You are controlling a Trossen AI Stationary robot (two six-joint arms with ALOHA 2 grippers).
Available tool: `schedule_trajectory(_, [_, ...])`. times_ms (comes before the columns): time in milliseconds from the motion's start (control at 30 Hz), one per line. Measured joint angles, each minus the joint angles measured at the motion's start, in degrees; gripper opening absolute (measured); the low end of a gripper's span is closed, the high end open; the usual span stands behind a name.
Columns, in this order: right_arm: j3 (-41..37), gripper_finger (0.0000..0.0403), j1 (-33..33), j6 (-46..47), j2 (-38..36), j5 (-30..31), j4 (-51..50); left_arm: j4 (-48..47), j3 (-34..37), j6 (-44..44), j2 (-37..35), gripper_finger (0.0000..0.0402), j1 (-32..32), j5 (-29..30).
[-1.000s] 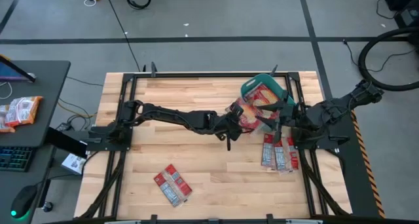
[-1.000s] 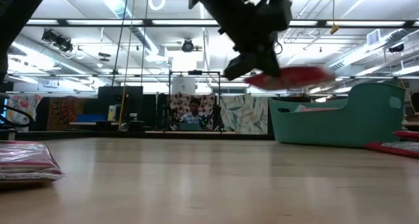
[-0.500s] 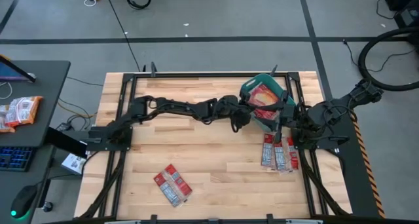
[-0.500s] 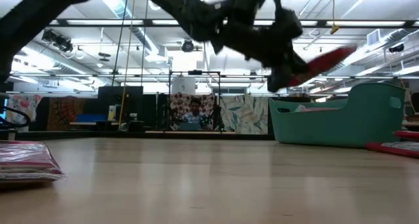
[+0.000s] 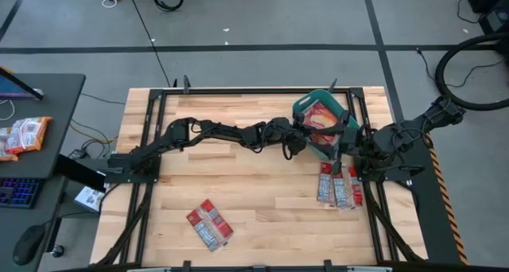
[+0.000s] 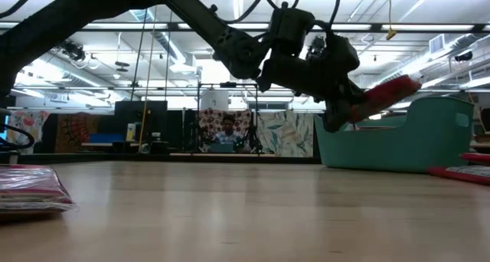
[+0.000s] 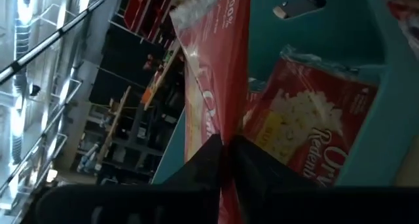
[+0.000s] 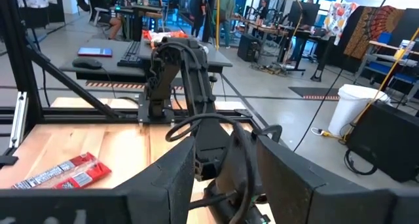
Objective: Sort popcorn bags into baskets
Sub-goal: Put the red popcorn bag into the green bin
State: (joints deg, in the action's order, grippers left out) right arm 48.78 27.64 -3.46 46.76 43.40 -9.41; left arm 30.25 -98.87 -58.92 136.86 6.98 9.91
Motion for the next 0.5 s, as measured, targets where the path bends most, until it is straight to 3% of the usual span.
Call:
schedule_trajectory(300, [-0.01,0.0168,0.00,-0.18,0.00,0.00,0.61,-3.08,-1.89,1.31,0.00,0.0036,-0.02,-0.31])
schedule_trajectory(500, [-0.01,0.0168,0.00,-0.62,0.00,-0.02,0.61,-4.70,-2.05,2.86,0.00,0.0068,-0.02,0.07])
